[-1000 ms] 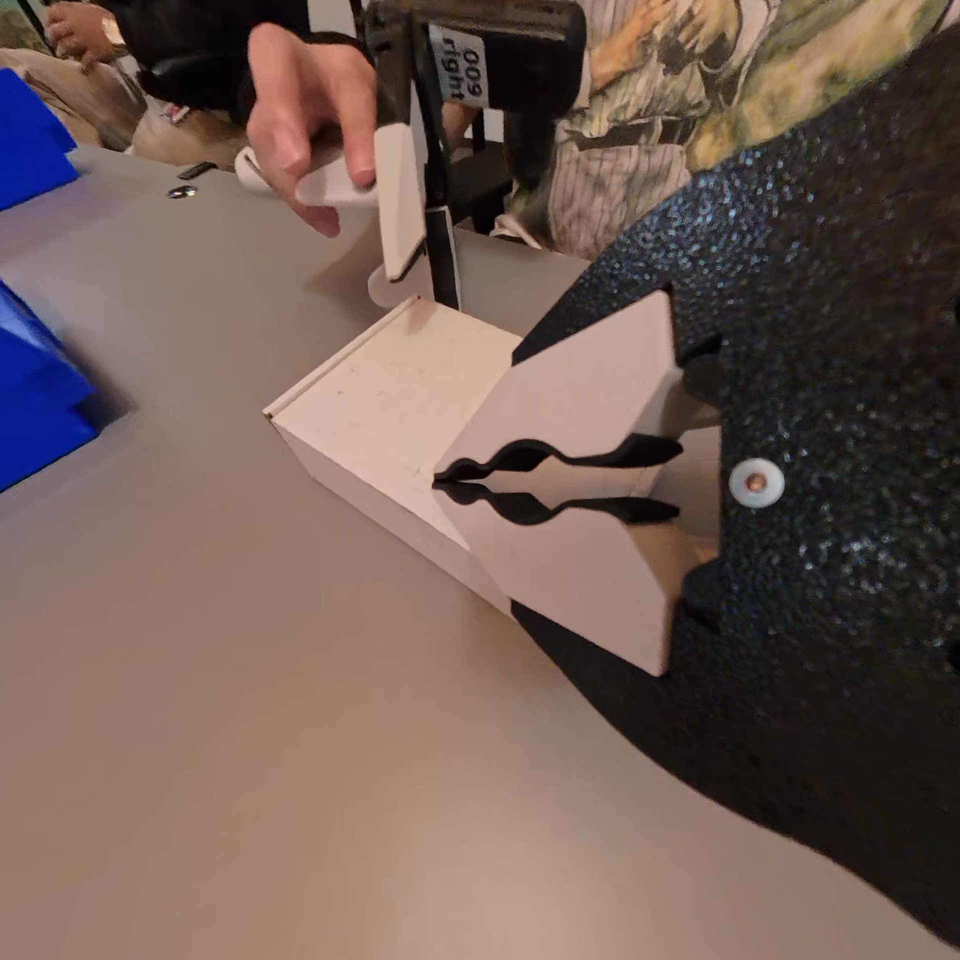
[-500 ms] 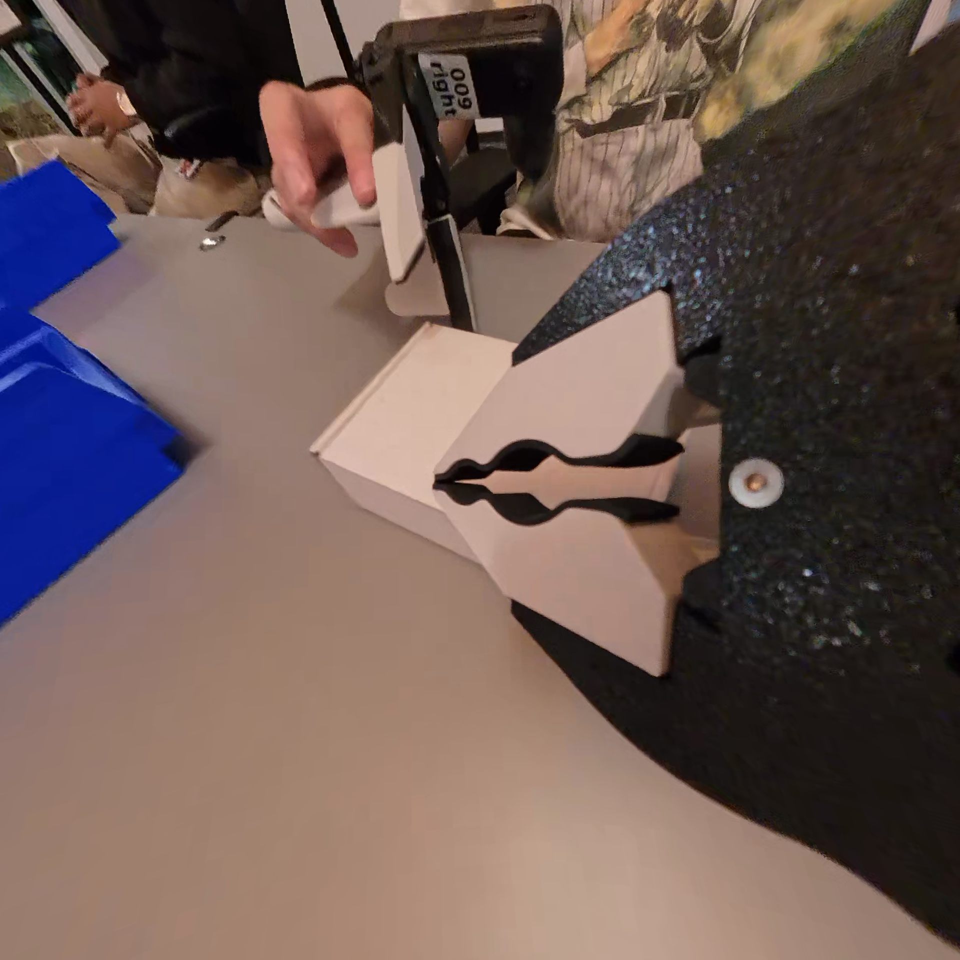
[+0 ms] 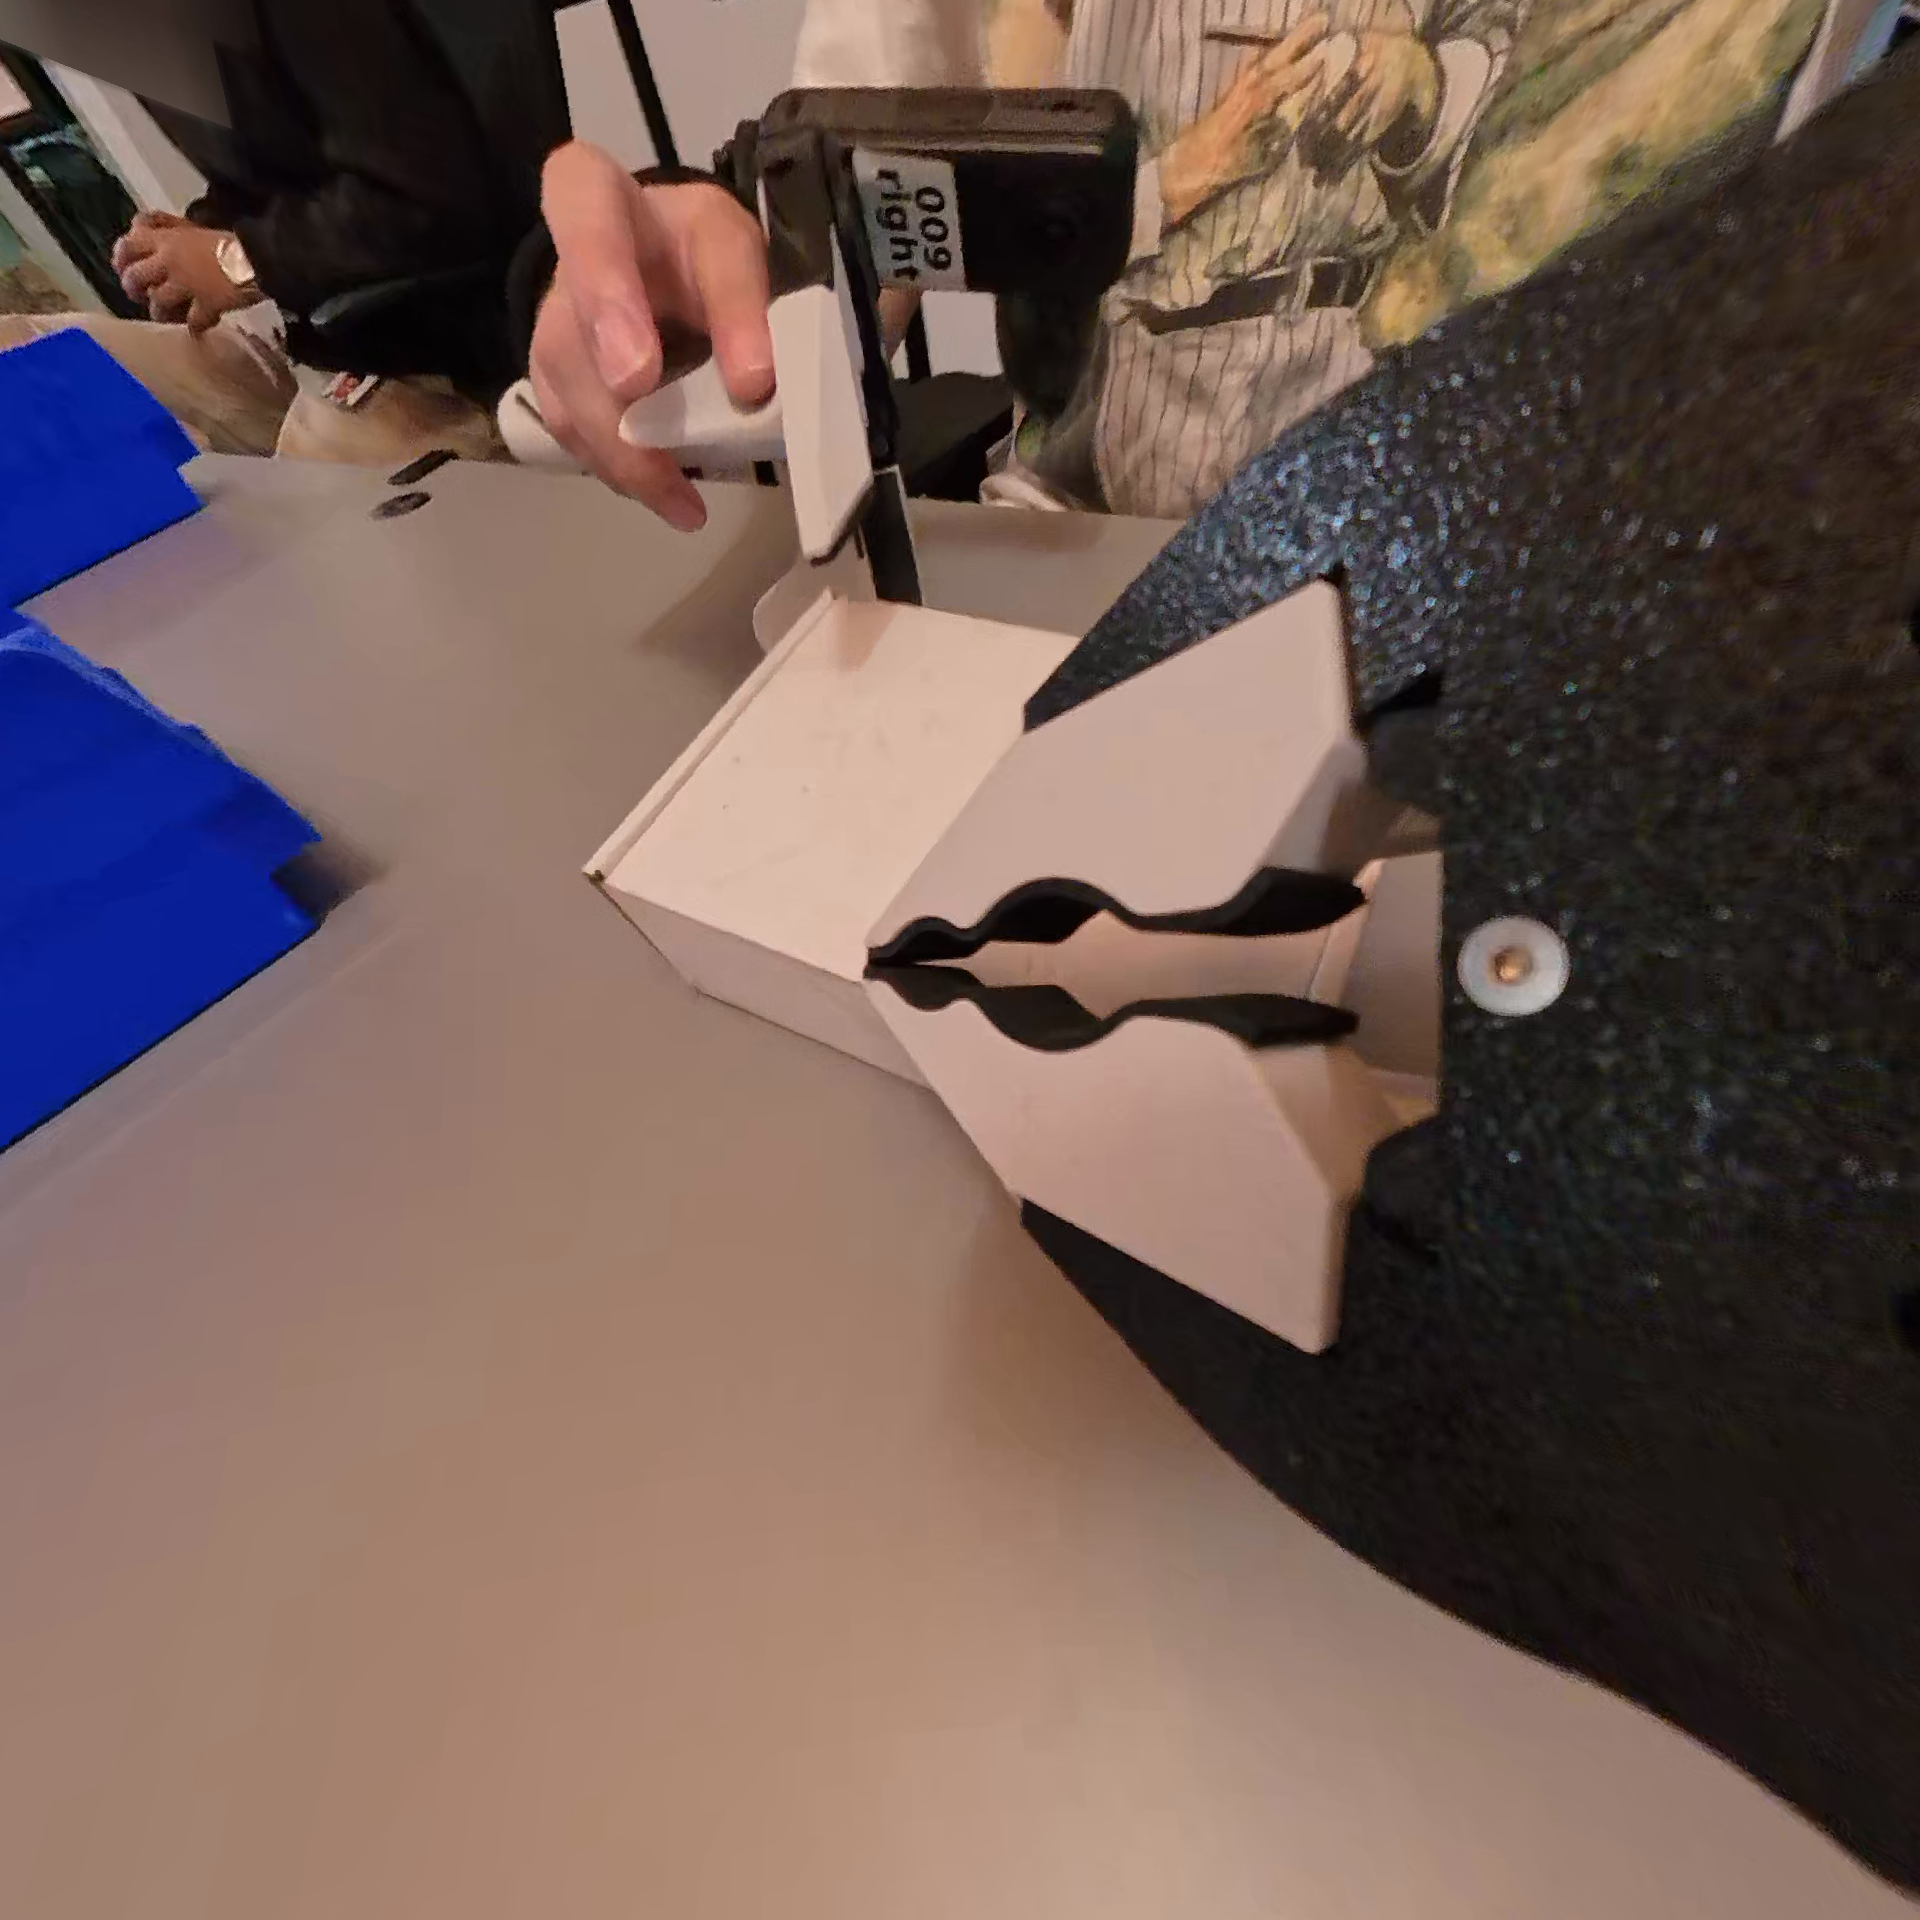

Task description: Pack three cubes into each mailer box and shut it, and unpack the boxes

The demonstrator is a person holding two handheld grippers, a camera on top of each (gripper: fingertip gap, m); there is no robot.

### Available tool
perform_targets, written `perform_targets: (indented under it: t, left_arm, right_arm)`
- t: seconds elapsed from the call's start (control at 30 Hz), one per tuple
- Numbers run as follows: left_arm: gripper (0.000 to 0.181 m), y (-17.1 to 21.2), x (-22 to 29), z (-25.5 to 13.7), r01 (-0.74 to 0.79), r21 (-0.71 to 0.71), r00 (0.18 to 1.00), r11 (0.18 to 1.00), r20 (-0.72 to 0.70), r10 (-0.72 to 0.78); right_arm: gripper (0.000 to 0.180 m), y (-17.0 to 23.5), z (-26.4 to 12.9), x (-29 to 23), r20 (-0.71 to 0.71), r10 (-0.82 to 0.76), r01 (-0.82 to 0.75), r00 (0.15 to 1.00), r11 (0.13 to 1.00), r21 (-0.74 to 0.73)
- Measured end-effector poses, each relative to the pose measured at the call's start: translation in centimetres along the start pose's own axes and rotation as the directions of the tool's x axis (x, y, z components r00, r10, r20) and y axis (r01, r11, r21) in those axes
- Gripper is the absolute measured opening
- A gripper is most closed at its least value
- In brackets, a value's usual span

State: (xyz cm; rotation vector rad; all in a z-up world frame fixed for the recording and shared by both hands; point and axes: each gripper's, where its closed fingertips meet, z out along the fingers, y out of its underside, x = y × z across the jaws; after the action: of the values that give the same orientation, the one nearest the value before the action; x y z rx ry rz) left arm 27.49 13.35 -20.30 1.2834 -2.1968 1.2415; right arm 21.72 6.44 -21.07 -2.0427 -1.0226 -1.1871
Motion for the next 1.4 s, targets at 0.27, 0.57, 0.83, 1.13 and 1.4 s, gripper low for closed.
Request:
perform_targets:
  t: [0.27, 0.57, 0.83, 1.13, 1.4]
  left_arm:
    - [0.000, -0.6, -0.8, -0.1, -0.009, -0.002, 0.999, 1.000, 0.043, 0.009]
    - [0.058, -2.9, 6.5, -9.4, -0.586, 0.455, 0.810, 0.670, 0.359, 0.464]
    - [0.115, 6.6, 3.8, -5.9, -0.883, 0.015, 0.355, 0.470, 0.675, 0.646]
    - [0.107, 1.8, 1.9, 1.2, -0.955, -0.142, 0.095, 0.261, 0.689, 0.719]
    - [0.072, 0.1, 1.4, 2.4, -0.925, -0.103, 0.206, 0.365, 0.672, 0.711]
  right_arm:
    - [0.082, 1.2, 1.9, 0.8, -0.016, -0.084, 0.083, 0.996, 0.995, -0.049]
    - [0.066, 1.3, 0.6, 0.6, 0.095, 0.168, -0.176, 0.981, 0.981, 0.083]
    - [0.065, 3.2, -1.2, 1.3, 0.316, 0.249, -0.317, 0.916, 0.930, 0.187]
    - [0.066, 3.6, -1.2, 1.8, 0.394, 0.249, -0.342, 0.885, 0.921, 0.187]
    - [0.085, 5.6, -2.6, 4.9, 0.084, 0.170, -0.169, 0.982, 0.986, -0.010]
